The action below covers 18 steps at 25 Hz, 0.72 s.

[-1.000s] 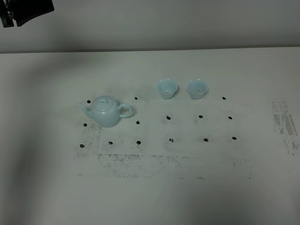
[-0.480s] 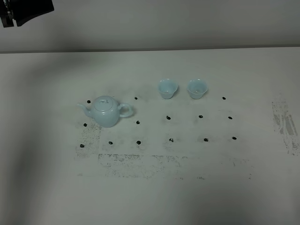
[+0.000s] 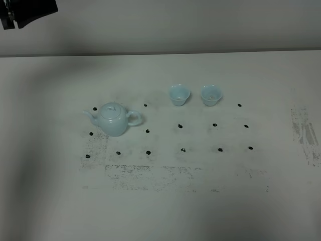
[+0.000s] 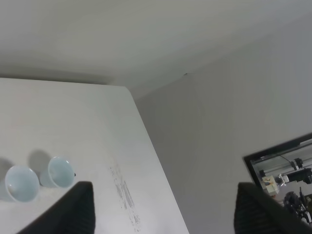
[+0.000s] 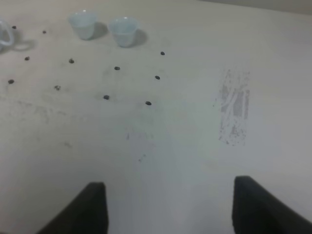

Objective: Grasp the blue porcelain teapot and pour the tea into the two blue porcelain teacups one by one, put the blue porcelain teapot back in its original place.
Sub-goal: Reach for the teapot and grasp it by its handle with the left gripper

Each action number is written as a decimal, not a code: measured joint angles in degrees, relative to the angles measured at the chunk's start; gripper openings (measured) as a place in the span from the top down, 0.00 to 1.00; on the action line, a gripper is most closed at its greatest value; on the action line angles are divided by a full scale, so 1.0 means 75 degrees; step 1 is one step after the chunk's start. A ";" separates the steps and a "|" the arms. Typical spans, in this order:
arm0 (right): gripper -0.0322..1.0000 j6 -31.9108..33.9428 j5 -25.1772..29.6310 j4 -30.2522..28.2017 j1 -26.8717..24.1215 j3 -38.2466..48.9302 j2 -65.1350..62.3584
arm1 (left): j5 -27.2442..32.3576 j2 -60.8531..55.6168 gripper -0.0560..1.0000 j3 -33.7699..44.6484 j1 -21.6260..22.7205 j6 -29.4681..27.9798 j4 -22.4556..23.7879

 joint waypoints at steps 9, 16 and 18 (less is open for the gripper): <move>0.42 0.0000 0.0000 0.0118 -0.0622 0.0006 0.0000 | 0.0000 0.0000 0.36 0.0000 0.0000 0.0063 0.0000; 0.42 0.0000 0.0000 0.0215 -0.0630 0.0006 0.0000 | 0.0000 0.0000 0.36 0.0000 0.0000 0.0146 0.0002; 0.42 0.0000 0.0000 0.0239 -0.0630 0.0006 0.0000 | 0.0000 0.0000 0.36 0.0000 0.0000 0.0181 0.0002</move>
